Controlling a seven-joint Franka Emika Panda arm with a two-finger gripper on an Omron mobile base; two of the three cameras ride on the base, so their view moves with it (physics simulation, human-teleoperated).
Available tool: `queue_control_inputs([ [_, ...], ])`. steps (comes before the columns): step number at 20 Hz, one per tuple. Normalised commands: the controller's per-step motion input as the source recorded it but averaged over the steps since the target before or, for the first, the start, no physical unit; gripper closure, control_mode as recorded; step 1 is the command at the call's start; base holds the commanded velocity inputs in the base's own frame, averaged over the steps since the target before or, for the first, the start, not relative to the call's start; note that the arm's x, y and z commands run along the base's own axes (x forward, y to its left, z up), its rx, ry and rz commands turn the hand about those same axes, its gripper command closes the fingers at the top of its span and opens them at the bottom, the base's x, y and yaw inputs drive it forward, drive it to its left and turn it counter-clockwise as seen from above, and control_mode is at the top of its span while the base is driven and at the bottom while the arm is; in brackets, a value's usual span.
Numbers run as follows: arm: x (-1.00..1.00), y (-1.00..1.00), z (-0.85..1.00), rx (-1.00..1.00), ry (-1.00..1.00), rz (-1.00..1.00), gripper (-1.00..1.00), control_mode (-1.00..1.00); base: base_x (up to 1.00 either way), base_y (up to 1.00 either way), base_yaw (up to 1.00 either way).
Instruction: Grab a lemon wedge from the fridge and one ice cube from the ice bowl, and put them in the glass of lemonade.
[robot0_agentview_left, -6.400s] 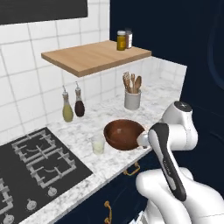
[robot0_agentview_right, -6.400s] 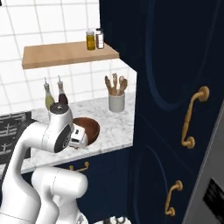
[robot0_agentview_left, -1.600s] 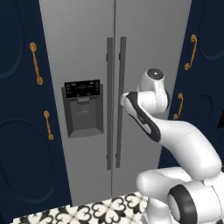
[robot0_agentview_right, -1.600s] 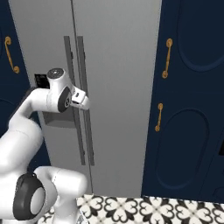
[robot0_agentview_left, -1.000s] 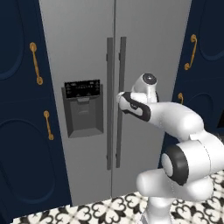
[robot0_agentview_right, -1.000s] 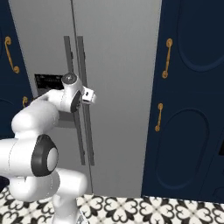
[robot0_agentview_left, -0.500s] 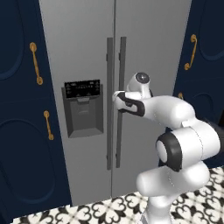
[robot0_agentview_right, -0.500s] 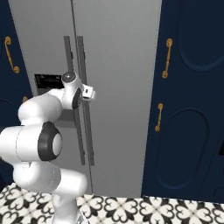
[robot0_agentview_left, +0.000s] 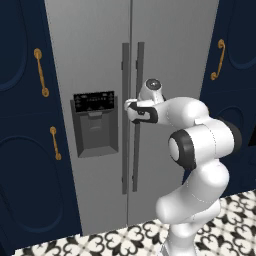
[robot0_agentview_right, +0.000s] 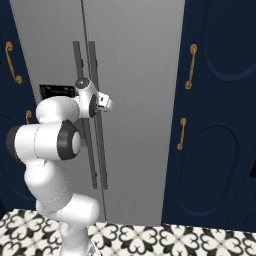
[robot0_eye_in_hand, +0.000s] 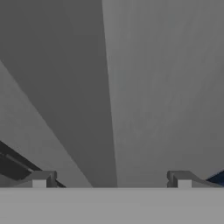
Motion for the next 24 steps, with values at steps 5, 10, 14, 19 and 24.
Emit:
queue_control_inputs([
  [5,0.31,0.00,-0.19,0.00,0.02,0.00,-1.00,-1.00,0.00,0.00,0.00],
  [10,0.32,0.00,-0.40,0.00,0.00,0.00,-1.00,-1.00,0.00,0.00,0.00],
  [14,0.26,0.00,-0.45,0.02,-0.04,0.00,-1.00,-1.00,0.00,0.00,0.00],
  [19,0.28,-0.05,-0.30,0.03,-0.07,0.00,-1.00,-1.00,0.00,0.00,0.00],
  [24,0.10,-0.33,0.00,0.01,-0.03,-0.05,-1.00,-1.00,0.00,0.00,0.00],
])
